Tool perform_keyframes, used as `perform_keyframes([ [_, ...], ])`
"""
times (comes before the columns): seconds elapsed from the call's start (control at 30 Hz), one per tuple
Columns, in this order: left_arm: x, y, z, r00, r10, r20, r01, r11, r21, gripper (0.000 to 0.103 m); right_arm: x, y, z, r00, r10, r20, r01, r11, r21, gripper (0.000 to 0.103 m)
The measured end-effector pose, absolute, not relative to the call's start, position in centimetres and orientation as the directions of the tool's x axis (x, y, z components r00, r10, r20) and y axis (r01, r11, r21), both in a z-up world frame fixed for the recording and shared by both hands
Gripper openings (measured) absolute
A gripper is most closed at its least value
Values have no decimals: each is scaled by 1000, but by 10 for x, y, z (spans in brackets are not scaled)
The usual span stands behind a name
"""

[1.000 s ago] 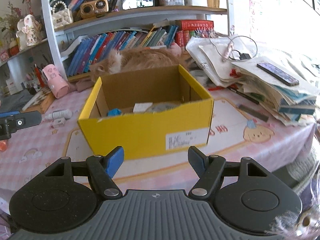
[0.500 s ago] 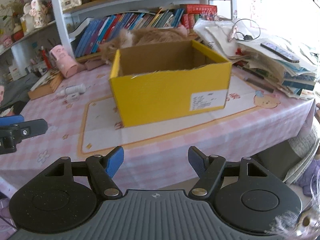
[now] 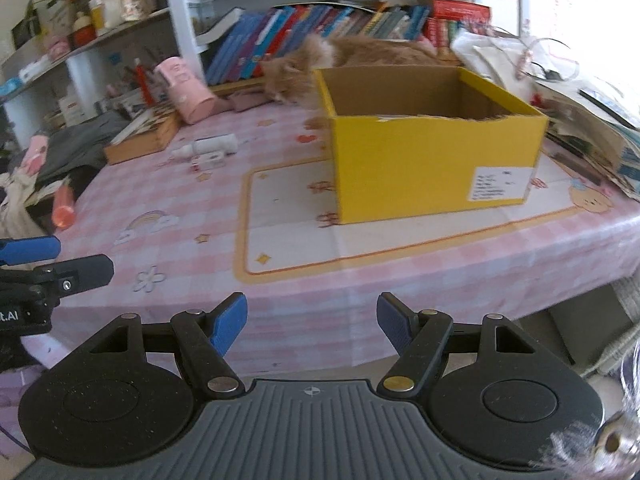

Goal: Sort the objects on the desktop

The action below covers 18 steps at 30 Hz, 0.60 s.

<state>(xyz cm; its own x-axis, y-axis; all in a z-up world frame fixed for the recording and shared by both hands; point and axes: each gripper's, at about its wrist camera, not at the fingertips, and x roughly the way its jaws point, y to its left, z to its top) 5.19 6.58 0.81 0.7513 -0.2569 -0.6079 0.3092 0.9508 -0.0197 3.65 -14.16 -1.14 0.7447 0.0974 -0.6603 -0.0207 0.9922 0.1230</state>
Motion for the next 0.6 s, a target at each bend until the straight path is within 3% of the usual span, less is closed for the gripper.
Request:
perform_keyframes([
  [0.6, 46, 127, 5, 780, -145, -609, 150, 988, -42, 86, 56, -74, -9, 723, 197, -662, -202, 977, 69, 69],
])
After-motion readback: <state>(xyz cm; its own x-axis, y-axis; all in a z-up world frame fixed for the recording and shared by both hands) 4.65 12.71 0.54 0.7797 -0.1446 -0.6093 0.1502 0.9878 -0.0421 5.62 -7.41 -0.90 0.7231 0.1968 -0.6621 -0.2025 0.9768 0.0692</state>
